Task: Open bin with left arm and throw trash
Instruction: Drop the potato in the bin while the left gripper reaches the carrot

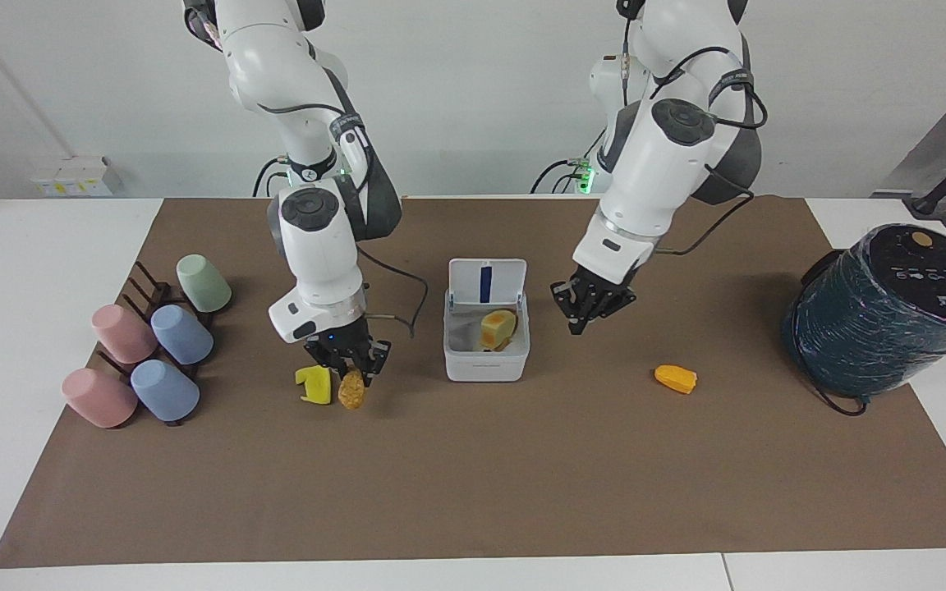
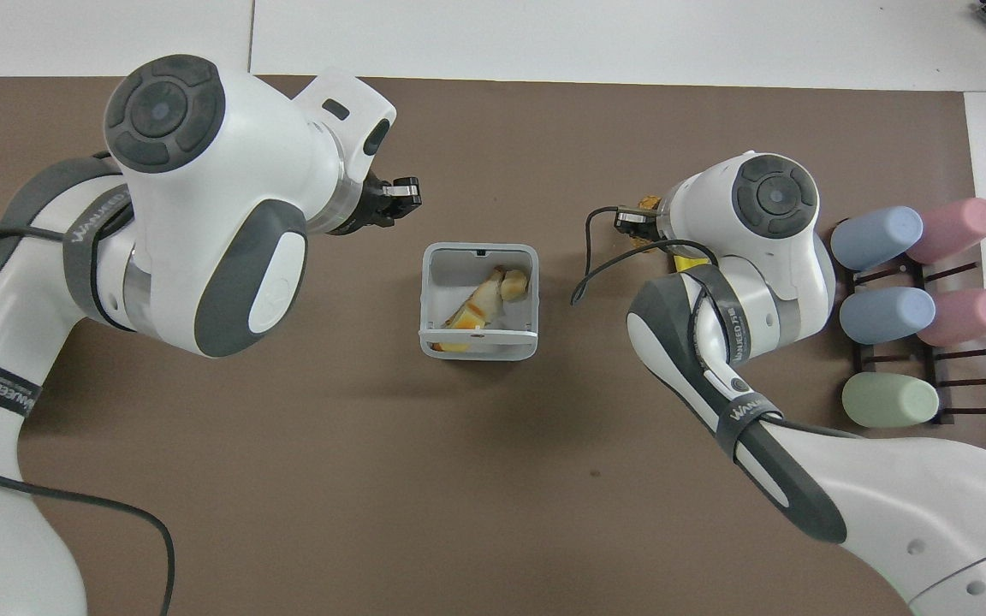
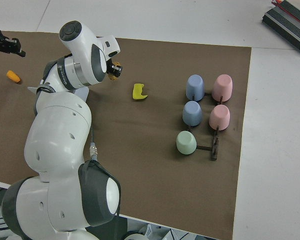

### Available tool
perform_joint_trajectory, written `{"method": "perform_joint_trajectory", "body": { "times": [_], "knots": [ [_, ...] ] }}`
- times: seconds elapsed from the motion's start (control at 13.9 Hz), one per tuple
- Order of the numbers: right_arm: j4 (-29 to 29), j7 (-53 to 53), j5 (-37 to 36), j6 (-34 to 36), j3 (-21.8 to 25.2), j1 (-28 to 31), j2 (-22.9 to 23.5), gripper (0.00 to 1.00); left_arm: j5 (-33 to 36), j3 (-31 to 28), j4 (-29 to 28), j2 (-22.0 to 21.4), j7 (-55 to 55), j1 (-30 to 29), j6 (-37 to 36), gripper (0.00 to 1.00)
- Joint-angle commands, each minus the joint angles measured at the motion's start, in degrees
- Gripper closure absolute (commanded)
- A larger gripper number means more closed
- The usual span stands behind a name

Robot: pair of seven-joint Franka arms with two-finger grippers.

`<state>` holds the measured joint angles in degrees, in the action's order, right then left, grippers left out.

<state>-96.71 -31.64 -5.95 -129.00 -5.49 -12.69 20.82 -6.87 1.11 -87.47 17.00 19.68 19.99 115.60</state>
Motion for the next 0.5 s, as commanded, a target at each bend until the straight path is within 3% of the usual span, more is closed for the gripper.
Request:
{"method": "perform_joint_trajectory", "body": {
  "times": [0.0,0.07,0.14,0.43],
  "knots": [
    [1.7,-2.3,-0.6,1.6,-0.8,-2.9,-0.9,1.00,0.6,0.4,-6.2,-2.4,-4.3,-3.2,4.0,0.46],
    [2.0,-3.5,-0.5,1.6,-0.9,-4.3,-1.0,1.00,0.6,0.4,-8.7,-3.1,-4.5,-3.6,7.1,0.20],
    [2.4,-5.5,-0.5,1.6,-1.4,-6.0,-1.0,1.00,0.7,0.4,-10.7,-3.7,-4.6,-3.8,9.4,0.00],
    [2.2,-9.3,-0.5,1.5,-2.8,-11.6,-1.6,1.00,2.3,0.1,-15.3,-4.2,-10.0,-7.3,11.7,0.00]
  ]
}}
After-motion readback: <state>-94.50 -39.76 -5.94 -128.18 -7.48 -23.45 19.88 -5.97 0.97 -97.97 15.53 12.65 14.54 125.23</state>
